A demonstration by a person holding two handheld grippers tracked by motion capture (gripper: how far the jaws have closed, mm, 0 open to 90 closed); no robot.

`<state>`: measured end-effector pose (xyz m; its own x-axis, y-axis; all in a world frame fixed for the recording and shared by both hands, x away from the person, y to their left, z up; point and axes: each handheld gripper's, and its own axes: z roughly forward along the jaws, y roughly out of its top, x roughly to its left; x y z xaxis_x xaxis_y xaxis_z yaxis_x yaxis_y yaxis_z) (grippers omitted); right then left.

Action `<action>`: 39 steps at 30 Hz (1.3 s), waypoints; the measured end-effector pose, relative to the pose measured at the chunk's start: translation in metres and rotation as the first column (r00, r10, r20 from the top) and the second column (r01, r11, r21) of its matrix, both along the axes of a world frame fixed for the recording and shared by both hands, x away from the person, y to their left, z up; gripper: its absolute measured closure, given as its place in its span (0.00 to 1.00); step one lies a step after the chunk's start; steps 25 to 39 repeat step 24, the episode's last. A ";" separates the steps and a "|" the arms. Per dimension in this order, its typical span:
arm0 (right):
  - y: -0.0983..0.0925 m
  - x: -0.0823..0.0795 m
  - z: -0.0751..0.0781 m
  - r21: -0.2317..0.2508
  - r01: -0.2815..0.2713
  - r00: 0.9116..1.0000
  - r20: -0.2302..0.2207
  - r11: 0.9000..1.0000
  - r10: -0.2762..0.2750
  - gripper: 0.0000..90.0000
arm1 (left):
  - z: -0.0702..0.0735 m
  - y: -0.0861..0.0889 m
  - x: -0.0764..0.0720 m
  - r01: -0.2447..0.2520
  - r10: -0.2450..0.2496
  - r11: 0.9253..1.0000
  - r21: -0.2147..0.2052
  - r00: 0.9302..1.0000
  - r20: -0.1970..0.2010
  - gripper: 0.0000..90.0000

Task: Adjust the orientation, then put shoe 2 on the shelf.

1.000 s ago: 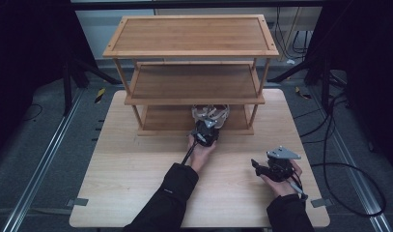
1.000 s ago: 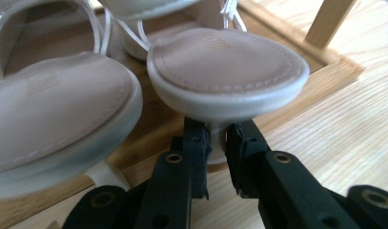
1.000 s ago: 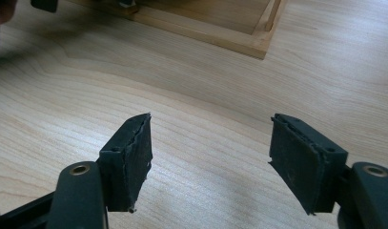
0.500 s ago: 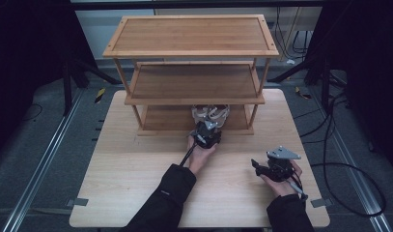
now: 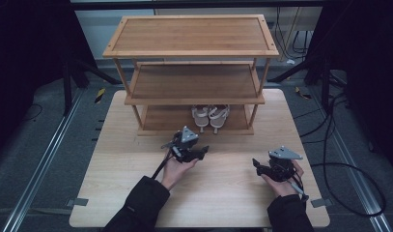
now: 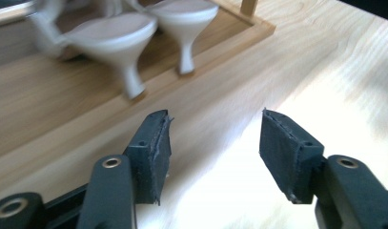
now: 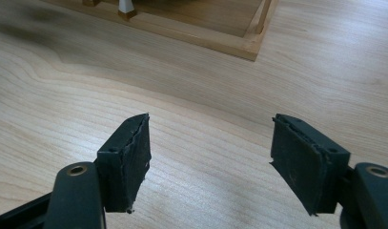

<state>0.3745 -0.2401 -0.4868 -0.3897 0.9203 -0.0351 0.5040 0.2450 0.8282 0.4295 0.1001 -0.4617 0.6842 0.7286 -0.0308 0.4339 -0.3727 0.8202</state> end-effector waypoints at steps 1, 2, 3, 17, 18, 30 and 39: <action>0.000 0.000 0.000 0.001 0.002 1.000 -0.001 1.000 -0.002 0.33 | 0.001 0.008 -0.004 -0.002 0.002 1.000 0.001 1.000 0.000 0.47; -0.001 0.000 0.000 0.001 0.003 1.000 0.000 1.000 -0.003 0.33 | 0.002 0.017 -0.010 -0.006 0.006 1.000 0.002 1.000 0.004 0.46; -0.001 -0.001 0.001 0.002 0.005 1.000 0.003 1.000 -0.005 0.32 | 0.002 0.024 -0.014 -0.013 0.013 1.000 -0.006 1.000 0.010 0.45; -0.007 -0.005 0.001 0.012 0.029 1.000 -0.005 1.000 -0.029 0.29 | -0.010 0.132 -0.052 -0.166 0.166 0.986 0.009 0.986 -0.005 0.35; -0.007 -0.005 0.001 0.011 0.027 1.000 -0.006 1.000 -0.027 0.29 | -0.012 0.138 -0.054 -0.178 0.178 0.984 0.013 0.984 -0.007 0.35; -0.009 -0.007 0.002 0.011 0.036 0.999 -0.004 0.999 -0.036 0.26 | -0.006 0.178 -0.070 -0.277 0.277 0.961 -0.018 0.961 0.002 0.34; -0.009 -0.007 0.002 0.011 0.036 0.999 -0.004 0.999 -0.036 0.26 | -0.006 0.178 -0.070 -0.277 0.277 0.961 -0.018 0.961 0.002 0.34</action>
